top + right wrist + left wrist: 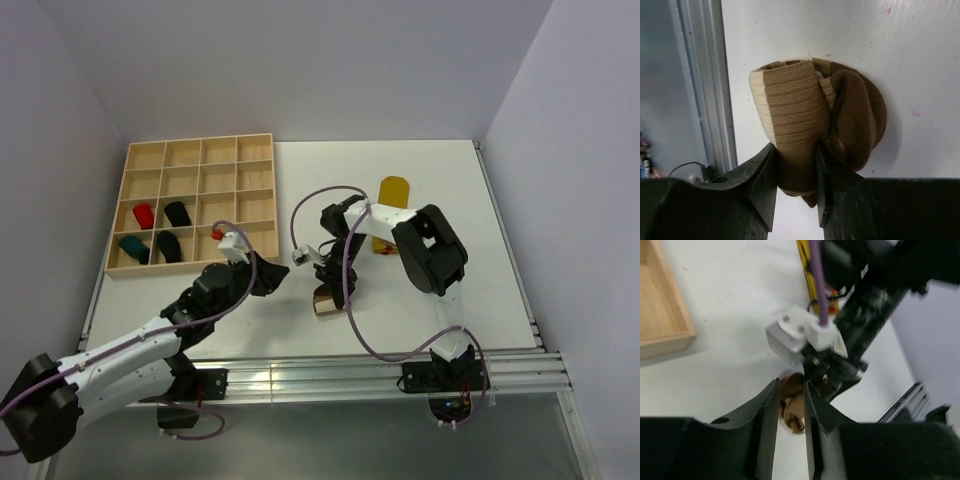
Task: Roll the socks
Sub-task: Roll the sock at the center of the board.
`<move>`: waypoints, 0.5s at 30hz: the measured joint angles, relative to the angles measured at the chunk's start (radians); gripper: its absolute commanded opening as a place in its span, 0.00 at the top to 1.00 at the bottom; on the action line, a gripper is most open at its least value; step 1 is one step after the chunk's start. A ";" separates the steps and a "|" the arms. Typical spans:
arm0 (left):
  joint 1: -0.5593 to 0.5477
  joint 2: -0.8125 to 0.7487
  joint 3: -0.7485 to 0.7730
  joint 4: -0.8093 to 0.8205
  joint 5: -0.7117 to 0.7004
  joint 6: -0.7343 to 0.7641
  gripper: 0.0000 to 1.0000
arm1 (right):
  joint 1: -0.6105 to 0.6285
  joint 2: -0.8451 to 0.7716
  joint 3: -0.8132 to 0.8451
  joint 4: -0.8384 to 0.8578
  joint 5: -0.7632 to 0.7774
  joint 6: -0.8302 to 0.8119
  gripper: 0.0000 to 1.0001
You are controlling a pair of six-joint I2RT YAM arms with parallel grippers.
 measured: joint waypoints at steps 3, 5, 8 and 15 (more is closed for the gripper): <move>-0.097 0.088 0.031 -0.006 -0.037 0.080 0.64 | -0.010 0.022 0.014 -0.040 -0.008 0.001 0.70; -0.147 0.148 0.050 -0.006 -0.044 0.125 0.63 | -0.010 0.035 0.023 -0.060 -0.008 0.006 0.70; -0.191 0.244 0.082 -0.003 -0.037 0.184 0.57 | -0.010 0.055 0.037 -0.083 -0.011 0.023 0.70; -0.218 0.426 0.155 0.031 0.024 0.267 0.52 | -0.010 0.064 0.041 -0.093 -0.011 0.054 0.70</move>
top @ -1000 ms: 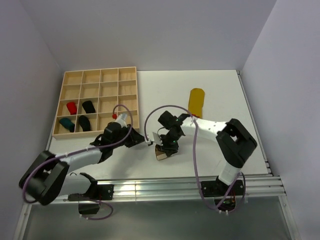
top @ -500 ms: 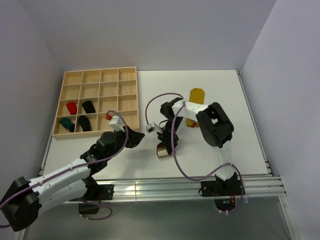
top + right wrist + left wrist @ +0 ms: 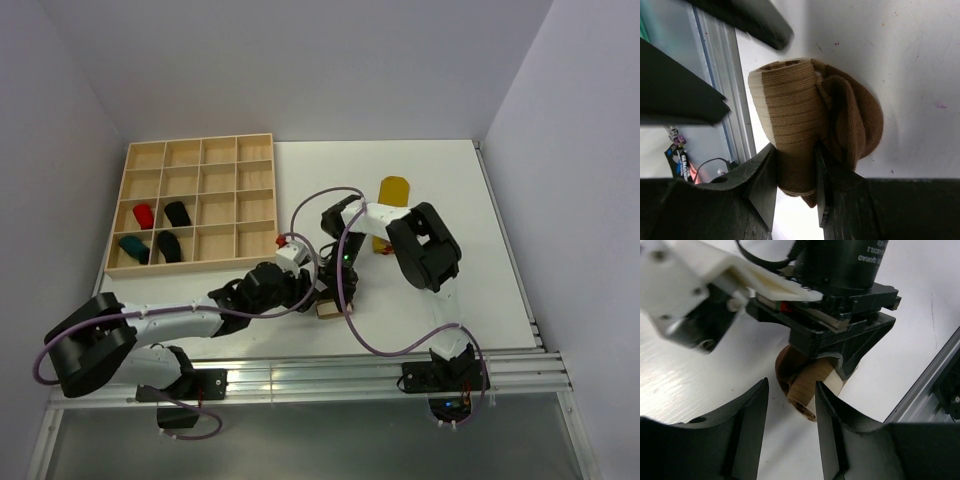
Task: Roll the socks
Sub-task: Roll the sock at the center of the board.
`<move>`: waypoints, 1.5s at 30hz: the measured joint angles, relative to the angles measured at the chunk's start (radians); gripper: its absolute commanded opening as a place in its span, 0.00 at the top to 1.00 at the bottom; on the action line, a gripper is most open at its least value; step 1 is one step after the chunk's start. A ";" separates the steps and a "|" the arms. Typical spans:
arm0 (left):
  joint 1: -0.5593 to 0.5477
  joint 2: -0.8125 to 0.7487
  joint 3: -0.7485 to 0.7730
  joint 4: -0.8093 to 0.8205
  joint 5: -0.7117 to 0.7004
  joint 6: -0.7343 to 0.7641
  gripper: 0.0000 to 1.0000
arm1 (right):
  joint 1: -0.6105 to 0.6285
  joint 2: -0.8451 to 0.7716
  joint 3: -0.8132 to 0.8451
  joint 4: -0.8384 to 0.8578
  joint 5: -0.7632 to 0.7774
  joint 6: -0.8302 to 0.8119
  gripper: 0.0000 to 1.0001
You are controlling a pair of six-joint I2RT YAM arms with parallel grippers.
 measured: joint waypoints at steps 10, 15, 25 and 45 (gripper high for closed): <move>-0.014 0.110 0.050 0.043 0.090 0.070 0.45 | 0.000 0.028 0.021 -0.025 -0.002 0.038 0.70; -0.015 0.164 0.070 0.051 0.154 0.095 0.43 | 0.000 0.043 0.032 -0.040 -0.005 0.053 0.70; -0.016 0.251 0.097 0.049 0.219 0.110 0.51 | -0.003 0.055 0.040 -0.049 -0.004 0.077 0.69; -0.015 0.307 0.143 0.050 0.267 0.082 1.00 | -0.053 0.017 -0.007 0.003 -0.010 0.172 0.43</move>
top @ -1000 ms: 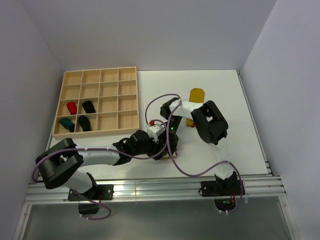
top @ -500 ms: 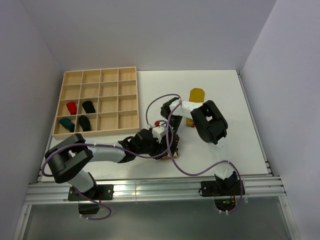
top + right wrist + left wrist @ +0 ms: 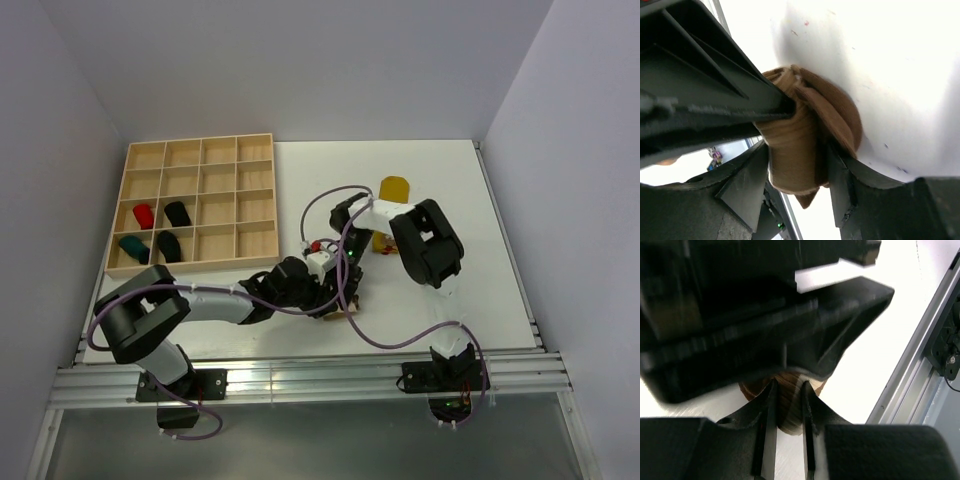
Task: Roll the socks
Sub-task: Roll the sock at the center of the board.
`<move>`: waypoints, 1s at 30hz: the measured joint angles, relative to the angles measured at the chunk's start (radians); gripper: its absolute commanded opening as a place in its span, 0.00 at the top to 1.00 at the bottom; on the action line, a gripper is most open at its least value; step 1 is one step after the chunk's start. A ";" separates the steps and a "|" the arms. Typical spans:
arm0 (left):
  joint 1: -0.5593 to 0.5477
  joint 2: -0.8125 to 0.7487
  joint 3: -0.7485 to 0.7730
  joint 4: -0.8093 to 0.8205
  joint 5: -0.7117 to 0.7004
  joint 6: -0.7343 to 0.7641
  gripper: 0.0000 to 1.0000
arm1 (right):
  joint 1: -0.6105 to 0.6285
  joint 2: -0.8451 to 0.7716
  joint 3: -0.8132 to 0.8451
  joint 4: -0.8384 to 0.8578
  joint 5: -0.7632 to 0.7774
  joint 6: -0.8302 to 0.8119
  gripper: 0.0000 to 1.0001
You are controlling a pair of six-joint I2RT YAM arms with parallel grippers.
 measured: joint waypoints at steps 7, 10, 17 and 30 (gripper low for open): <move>0.000 0.020 0.018 0.003 0.000 -0.010 1.00 | -0.076 -0.031 -0.054 0.027 -0.043 -0.022 0.41; 0.000 0.027 0.026 0.003 0.000 -0.014 1.00 | -0.107 -0.049 -0.068 0.031 -0.047 -0.044 0.41; 0.000 0.041 0.044 -0.010 0.005 -0.019 1.00 | -0.178 -0.112 -0.100 0.045 -0.049 -0.075 0.41; 0.045 0.078 0.092 -0.058 0.108 -0.056 1.00 | -0.351 -0.326 -0.213 0.150 -0.087 -0.102 0.42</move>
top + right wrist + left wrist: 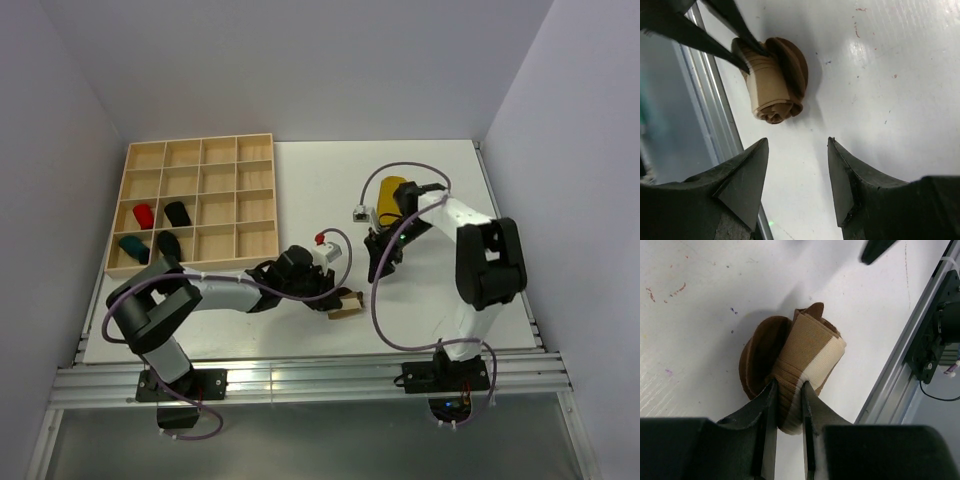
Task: Roll the socks
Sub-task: Roll the sock at the center of the board.
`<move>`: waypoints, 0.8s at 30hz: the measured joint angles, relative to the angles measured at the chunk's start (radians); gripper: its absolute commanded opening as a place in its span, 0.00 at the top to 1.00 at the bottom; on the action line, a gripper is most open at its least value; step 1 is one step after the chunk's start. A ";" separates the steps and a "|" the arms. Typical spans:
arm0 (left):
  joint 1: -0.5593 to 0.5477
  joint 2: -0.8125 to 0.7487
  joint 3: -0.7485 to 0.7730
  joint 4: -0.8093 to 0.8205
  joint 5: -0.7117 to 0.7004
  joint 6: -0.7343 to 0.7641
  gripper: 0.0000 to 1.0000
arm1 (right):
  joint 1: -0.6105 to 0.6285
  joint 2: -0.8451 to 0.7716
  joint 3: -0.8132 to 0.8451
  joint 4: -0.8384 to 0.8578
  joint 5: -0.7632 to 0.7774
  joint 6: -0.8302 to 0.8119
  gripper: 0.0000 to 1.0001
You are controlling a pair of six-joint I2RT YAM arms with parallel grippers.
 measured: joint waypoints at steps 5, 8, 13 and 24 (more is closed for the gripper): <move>0.020 0.026 0.033 -0.032 0.048 -0.024 1.00 | -0.013 -0.173 -0.131 0.109 -0.001 0.014 0.40; 0.022 0.036 0.050 -0.050 0.065 -0.033 1.00 | -0.020 -0.227 -0.172 0.129 -0.010 0.004 0.40; 0.033 0.047 0.066 -0.074 0.092 -0.045 1.00 | -0.033 -0.352 -0.278 0.204 -0.014 -0.023 0.36; 0.078 0.084 0.094 -0.101 0.196 -0.071 1.00 | 0.074 -0.724 -0.562 0.487 0.119 0.008 0.24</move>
